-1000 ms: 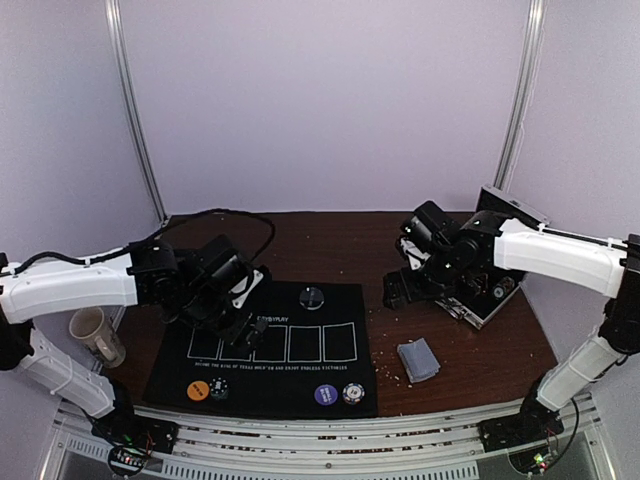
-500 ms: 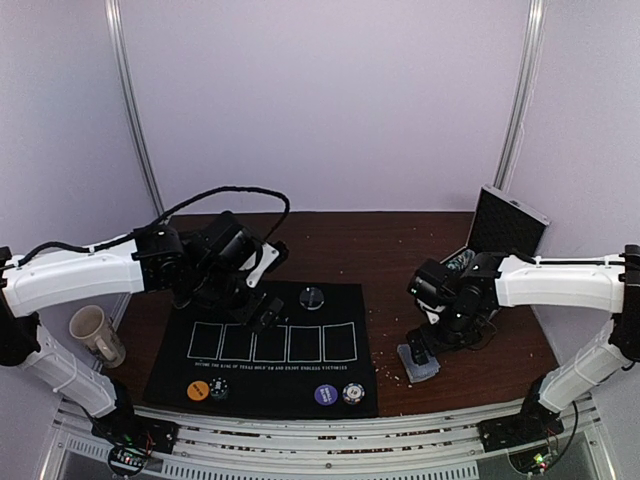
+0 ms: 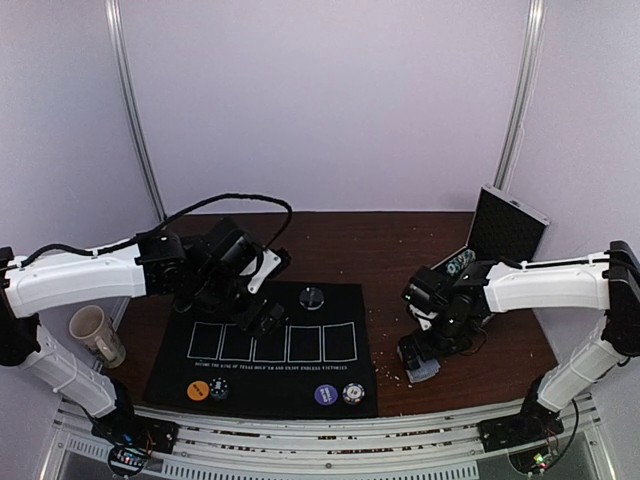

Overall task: Distribute texas hold em gaming equipment
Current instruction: Pick up the face-down deck piles from the center of the board.

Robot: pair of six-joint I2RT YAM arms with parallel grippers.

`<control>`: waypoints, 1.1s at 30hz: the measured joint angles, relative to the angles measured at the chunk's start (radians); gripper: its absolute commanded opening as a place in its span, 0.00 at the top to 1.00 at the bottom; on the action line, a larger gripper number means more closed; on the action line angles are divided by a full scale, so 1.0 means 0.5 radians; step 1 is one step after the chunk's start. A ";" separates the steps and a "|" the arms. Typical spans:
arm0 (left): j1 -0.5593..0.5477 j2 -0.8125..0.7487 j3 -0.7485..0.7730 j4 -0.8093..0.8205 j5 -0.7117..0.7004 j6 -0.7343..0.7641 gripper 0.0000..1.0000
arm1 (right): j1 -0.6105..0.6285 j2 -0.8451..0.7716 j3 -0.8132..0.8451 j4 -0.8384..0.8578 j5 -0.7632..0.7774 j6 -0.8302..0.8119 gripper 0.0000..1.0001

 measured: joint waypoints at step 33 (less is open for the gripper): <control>0.040 0.001 -0.033 0.056 0.031 0.050 0.02 | 0.145 0.174 -0.005 0.067 0.023 -0.027 0.55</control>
